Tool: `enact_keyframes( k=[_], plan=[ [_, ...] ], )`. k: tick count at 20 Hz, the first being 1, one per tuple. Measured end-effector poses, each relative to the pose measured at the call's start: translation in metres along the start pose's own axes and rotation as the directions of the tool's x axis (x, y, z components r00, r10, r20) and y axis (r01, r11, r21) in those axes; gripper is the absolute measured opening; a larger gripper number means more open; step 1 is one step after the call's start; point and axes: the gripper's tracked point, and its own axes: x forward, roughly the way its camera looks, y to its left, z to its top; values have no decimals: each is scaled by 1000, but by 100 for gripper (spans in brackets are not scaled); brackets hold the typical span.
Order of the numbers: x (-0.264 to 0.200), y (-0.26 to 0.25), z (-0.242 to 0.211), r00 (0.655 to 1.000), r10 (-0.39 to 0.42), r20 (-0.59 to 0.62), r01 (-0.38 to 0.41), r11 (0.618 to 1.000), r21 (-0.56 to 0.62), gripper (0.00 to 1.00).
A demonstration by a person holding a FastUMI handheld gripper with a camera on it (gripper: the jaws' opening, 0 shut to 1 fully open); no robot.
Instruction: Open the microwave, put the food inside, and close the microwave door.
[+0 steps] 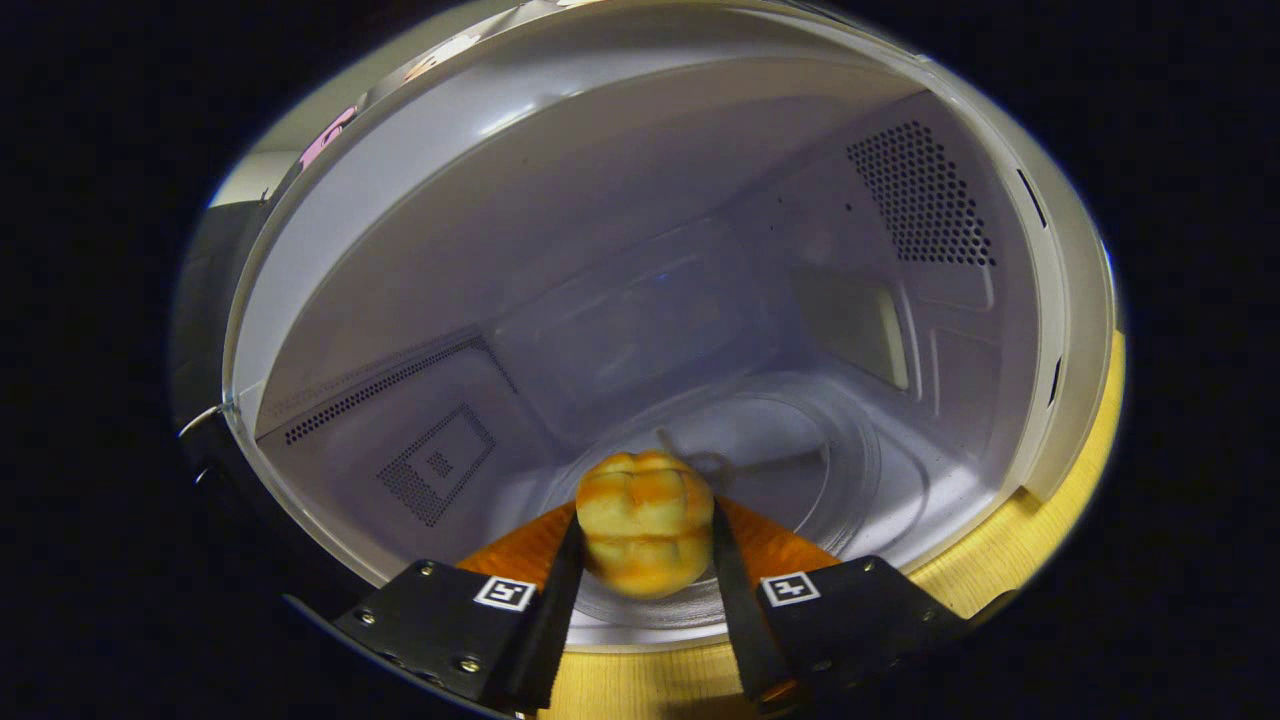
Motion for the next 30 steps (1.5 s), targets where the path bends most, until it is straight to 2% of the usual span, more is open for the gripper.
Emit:
enact_keyframes(
  k=[3, 4, 5, 9, 12, 15, 18, 20, 22, 25, 30],
  plan=[
    [-4, 3, -1, 1000, 7, 1, -7, 999, -36, 82],
    [-5, 7, 0, 1000, 25, 2, -25, 999, -39, 92],
    [-8, 4, -1, 1000, 11, -6, -11, 999, -43, 98],
    [-26, 6, 3, 1000, 20, -21, -21, 996, -85, 98],
    [-66, 22, 23, 997, 77, 17, -74, 988, -139, 98],
    [-120, 45, 46, 985, 156, 77, -136, 967, -216, 98],
    [-185, 78, 55, 958, 273, 82, -245, 936, -252, 98],
    [-230, 104, 59, 929, 363, 70, -334, 906, -259, 98],
    [-281, 138, 62, 878, 473, 69, -440, 857, -269, 98],
    [-355, 182, 63, 796, 602, 64, -560, 772, -301, 97],
    [-449, 243, 43, 673, 738, 50, -676, 641, -364, 97]
  ],
)
